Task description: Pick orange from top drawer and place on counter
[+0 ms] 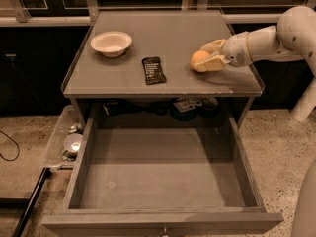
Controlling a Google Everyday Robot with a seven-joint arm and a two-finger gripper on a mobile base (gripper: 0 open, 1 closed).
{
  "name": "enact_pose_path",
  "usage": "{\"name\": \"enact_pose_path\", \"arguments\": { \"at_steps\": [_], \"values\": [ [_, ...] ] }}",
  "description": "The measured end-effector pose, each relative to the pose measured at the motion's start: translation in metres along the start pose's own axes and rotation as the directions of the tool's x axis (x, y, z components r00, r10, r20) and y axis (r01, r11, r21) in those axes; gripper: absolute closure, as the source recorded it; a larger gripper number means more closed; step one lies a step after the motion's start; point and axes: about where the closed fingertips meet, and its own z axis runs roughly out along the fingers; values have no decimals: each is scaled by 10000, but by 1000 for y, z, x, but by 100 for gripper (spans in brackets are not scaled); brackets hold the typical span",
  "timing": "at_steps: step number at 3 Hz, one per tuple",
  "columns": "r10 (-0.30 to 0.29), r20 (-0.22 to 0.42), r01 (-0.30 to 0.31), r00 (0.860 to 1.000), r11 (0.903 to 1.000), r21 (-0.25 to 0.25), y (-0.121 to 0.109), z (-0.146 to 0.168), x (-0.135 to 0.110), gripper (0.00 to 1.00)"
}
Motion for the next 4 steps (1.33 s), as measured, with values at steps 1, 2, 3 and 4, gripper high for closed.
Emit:
{"name": "enact_pose_path", "arguments": {
  "at_steps": [1,2,3,4],
  "values": [
    [0,0,0,10000,10000,0,0,0,0,58],
    [0,0,0,10000,10000,-1,0,0,0,34],
    [0,0,0,10000,10000,-2,0,0,0,11],
    [0,0,0,10000,10000,-2,0,0,0,0]
  ]
}}
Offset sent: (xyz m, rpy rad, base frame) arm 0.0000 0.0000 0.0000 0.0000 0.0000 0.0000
